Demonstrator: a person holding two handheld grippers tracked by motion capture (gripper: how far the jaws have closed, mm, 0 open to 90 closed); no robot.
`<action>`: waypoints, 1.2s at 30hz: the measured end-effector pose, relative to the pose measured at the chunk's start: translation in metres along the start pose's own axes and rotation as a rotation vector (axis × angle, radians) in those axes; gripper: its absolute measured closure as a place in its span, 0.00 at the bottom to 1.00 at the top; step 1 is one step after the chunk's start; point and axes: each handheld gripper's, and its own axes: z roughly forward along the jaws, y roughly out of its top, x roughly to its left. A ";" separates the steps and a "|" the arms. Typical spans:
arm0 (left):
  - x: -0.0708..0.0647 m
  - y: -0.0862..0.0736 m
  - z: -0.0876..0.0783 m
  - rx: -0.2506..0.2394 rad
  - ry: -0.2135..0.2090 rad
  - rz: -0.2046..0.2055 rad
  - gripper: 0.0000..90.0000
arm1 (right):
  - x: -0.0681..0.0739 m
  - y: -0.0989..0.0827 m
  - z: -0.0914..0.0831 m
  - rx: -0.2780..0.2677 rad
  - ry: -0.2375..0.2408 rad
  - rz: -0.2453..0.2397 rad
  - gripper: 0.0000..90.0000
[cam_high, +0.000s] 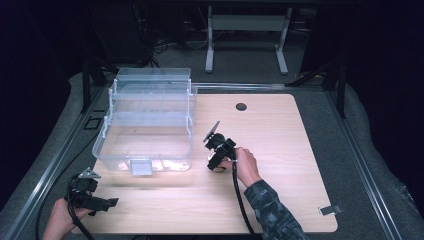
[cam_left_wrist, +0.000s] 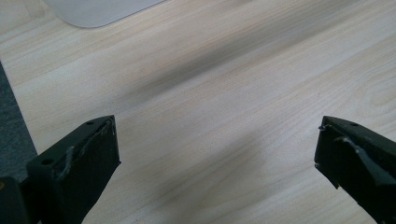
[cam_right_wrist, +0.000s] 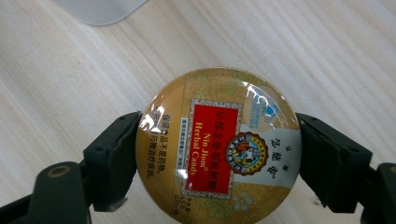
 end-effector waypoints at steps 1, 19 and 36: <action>0.000 0.000 0.000 0.000 0.000 0.000 0.00 | 0.001 0.000 -0.002 0.002 -0.003 0.001 0.22; -0.001 0.001 -0.002 0.003 0.002 0.014 0.00 | 0.003 -0.019 -0.045 0.001 -0.069 0.000 0.22; -0.003 0.003 -0.004 0.003 0.004 0.021 0.00 | -0.007 -0.059 -0.074 -0.005 -0.114 0.040 0.22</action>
